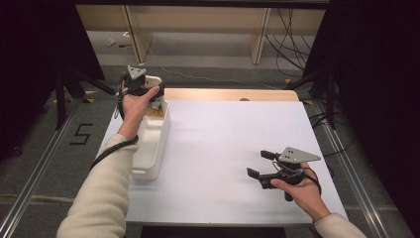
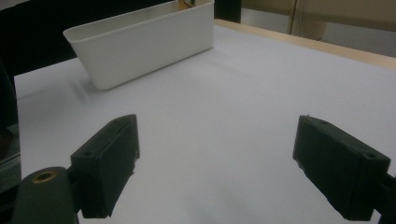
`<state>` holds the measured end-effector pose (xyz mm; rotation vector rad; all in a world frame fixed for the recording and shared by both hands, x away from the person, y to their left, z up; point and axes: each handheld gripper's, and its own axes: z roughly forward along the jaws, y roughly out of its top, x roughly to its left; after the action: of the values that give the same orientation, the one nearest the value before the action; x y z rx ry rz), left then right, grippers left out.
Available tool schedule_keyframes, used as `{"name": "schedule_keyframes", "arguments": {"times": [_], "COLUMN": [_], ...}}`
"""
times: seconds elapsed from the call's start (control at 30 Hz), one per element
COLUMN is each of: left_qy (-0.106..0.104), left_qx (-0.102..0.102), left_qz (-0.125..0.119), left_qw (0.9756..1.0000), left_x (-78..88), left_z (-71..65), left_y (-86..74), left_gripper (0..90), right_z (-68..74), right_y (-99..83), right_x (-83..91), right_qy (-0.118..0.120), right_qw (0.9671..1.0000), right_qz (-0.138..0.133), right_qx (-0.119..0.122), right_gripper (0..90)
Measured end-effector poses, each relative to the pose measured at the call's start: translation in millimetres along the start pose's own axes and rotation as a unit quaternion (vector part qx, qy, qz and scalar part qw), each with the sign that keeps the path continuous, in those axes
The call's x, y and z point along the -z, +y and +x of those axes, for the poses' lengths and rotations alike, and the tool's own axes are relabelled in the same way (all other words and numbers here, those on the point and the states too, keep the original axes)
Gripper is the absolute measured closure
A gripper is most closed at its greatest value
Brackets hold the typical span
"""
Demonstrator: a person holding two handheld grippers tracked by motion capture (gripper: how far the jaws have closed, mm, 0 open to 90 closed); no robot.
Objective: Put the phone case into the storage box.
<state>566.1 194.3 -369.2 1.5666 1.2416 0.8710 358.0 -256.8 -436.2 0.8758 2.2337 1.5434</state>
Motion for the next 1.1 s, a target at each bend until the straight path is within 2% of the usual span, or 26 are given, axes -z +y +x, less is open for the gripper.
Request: {"name": "schedule_keyframes", "arguments": {"times": [1.1], "left_qy": [-0.001], "left_qx": [0.003], "left_qz": [0.021], "left_qw": [0.9998], "left_x": [-13.8], "left_z": [1.6], "left_y": [-8.9], "left_gripper": [10.2], "right_z": [0.3], "right_y": [0.0], "right_x": [0.2], "right_qy": [0.002], "right_qw": [1.0], "right_qz": [0.003], "right_qx": [0.002], "right_gripper": [15.6]}}
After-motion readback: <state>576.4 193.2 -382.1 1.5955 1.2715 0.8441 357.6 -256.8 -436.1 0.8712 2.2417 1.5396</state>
